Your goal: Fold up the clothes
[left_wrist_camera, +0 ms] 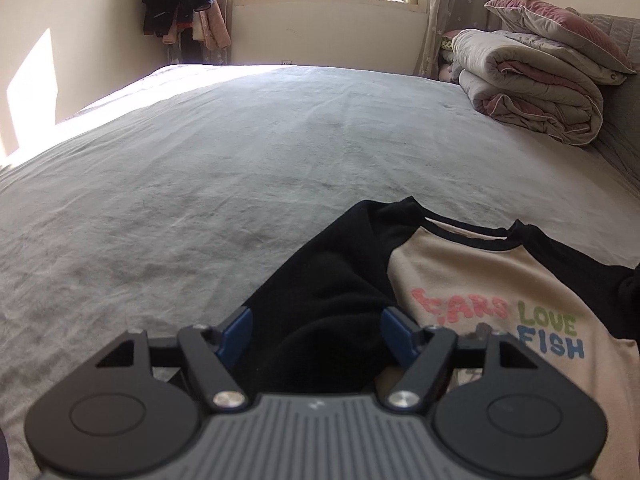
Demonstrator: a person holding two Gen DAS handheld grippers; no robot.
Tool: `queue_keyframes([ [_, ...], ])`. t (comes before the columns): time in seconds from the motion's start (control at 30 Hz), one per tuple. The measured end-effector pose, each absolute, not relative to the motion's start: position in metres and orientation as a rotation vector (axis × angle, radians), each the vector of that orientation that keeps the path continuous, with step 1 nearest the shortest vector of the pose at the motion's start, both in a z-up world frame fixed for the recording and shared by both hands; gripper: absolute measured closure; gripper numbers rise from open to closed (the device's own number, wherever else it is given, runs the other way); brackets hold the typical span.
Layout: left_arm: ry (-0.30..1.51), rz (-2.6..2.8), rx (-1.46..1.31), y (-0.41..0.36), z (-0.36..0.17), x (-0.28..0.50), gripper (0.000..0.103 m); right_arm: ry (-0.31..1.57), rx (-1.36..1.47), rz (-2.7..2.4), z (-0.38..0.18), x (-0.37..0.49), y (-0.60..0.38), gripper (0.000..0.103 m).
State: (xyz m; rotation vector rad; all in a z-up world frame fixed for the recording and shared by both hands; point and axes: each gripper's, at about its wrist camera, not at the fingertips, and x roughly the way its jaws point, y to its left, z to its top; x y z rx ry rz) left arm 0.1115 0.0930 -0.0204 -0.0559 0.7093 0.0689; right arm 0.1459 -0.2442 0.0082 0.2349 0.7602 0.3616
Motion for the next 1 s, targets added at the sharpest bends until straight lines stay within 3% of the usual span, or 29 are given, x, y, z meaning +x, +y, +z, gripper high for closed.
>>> queue_keyframes([
  [0.37, 0.698, 0.134, -0.114, 0.127, -0.034, 0.062, 0.021, 0.86, 0.355, 0.189, 0.002, 0.085, -0.301, 0.044],
  [0.6, 0.716, 0.165, -0.037, 0.126, -0.042, 0.059, 0.021, 0.956, 0.354, 0.094, -0.047, 0.07, -0.302, 0.044],
  [0.8, 0.744, 0.18, 0.061, 0.13, -0.059, 0.066, 0.021, 0.872, 0.204, 0.082, -0.057, 0.068, -0.289, 0.045],
  [0.9, 0.757, 0.157, 0.044, 0.134, -0.065, 0.07, 0.046, 0.819, 0.074, 0.049, -0.061, 0.065, -0.281, 0.068],
  [0.97, 0.749, 0.14, 0.07, 0.131, -0.061, 0.071, 0.074, 0.804, 0.028, 0.044, -0.061, 0.065, -0.278, 0.084],
  [1.0, 0.742, 0.143, 0.087, 0.13, -0.058, 0.071, 0.075, 0.803, 0.021, 0.047, -0.06, 0.065, -0.28, 0.093],
])
